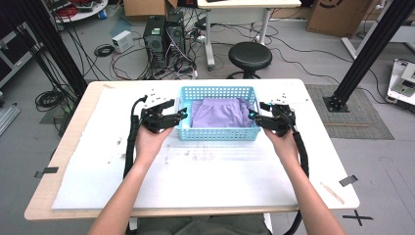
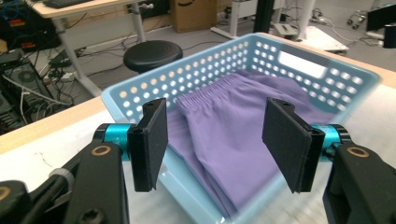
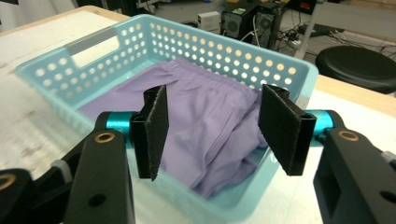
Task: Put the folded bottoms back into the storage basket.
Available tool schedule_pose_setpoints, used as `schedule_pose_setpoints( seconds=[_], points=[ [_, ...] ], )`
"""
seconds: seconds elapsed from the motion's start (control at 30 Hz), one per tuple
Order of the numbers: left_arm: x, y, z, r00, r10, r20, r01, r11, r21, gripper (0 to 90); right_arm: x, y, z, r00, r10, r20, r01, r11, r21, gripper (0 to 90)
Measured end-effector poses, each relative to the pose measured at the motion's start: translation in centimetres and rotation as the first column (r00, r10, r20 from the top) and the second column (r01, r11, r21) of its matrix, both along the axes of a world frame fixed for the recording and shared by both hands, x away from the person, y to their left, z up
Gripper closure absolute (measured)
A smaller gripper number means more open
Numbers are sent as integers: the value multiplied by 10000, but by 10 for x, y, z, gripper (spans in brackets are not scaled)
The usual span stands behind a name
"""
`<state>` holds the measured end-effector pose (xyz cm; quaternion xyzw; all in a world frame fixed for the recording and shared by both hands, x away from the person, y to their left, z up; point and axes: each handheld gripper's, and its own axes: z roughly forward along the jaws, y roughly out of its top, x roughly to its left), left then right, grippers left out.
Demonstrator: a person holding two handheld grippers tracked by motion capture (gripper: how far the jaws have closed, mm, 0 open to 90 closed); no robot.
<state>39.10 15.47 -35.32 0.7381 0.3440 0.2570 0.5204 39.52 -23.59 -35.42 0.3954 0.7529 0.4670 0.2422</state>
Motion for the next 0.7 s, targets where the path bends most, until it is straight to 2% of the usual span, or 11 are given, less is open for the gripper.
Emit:
schedule_pose_setpoints(
  seconds=[0.1, 0.3, 0.37, 0.5, 0.57, 0.63, 0.7],
  points=[
    [-20, 6, -4, 9992, -172, 361, 174, 9998, -66, 405, -13, -5, -5, 9999, 63, 135, -64, 10000, 72, 417],
    [-50, 15, -20, 9977, -163, 662, 168, 9998, -80, 371, -34, -13, -18, 9995, 51, 309, -50, 10000, -35, 380],
    [-59, 19, -27, 9975, -141, 697, 137, 9999, 58, 357, -40, -14, -23, 9992, 0, 398, 4, 10000, -97, 380],
    [-71, 27, -41, 9977, 8, 677, -12, 10000, 58, 333, -53, -17, -39, 9984, -221, 530, 236, 9994, -265, 375],
    [-74, 31, -47, 9986, 103, 528, -106, 9999, 71, 331, -59, -18, -45, 9975, -293, 648, 322, 9985, -438, 376],
    [-75, 34, -52, 9989, 165, 430, -173, 9997, 184, 319, -64, -19, -51, 9963, -349, 788, 382, 9985, -405, 384],
    [-77, 36, -58, 9987, 245, 454, -257, 9994, 241, 313, -67, -21, -57, 9966, -398, 726, 423, 9986, -321, 384]
  ],
)
